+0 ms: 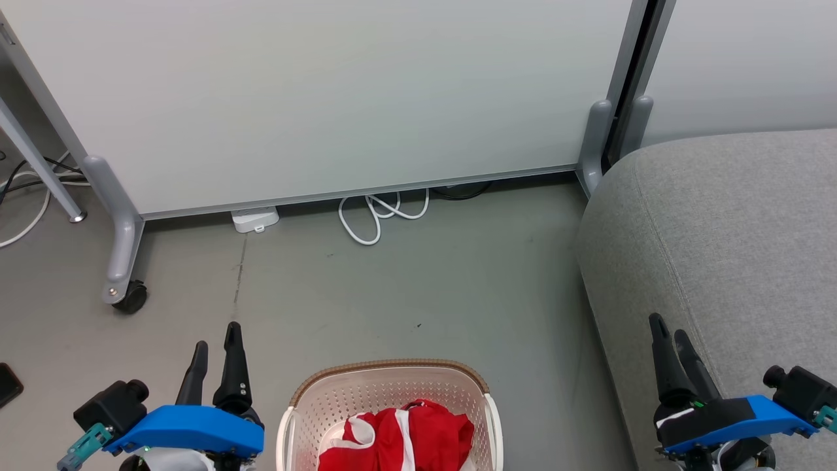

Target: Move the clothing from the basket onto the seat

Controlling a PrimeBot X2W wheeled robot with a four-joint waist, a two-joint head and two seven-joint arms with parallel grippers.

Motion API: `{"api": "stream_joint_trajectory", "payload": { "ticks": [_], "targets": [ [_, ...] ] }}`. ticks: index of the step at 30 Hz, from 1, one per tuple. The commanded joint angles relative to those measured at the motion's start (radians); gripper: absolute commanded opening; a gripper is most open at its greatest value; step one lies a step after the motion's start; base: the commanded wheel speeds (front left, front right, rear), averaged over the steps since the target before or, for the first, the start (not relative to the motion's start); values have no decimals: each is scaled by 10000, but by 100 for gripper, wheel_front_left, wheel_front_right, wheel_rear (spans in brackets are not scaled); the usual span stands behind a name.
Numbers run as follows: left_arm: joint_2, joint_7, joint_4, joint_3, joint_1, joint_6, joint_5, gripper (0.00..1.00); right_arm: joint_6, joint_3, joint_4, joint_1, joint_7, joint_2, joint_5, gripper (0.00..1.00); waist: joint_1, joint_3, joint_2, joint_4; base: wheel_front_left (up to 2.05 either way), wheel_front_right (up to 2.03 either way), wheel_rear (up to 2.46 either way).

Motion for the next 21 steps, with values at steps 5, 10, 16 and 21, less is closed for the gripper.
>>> {"api": "stream_joint_trajectory", "payload": {
  "ticks": [5,10,16,21],
  "targets": [
    [157,-231,-60,-169,-295,58,841,100,24,44,-67,-274,-191,-80,-811,100,0,-3,0,13,0,0,0],
    [192,-381,-11,-270,-310,60,1410,100,26,89,-62,-283,-325,-86,-1408,100,0,0,0,30,0,0,0],
    [238,-558,56,-381,-349,72,2058,100,27,131,-64,-310,-459,-92,-2082,100,0,24,0,44,0,0,0],
    [238,-684,62,-441,-393,59,2531,100,26,120,-23,-310,-557,-96,-2619,100,0,51,0,52,0,0,0]
  ]
}}
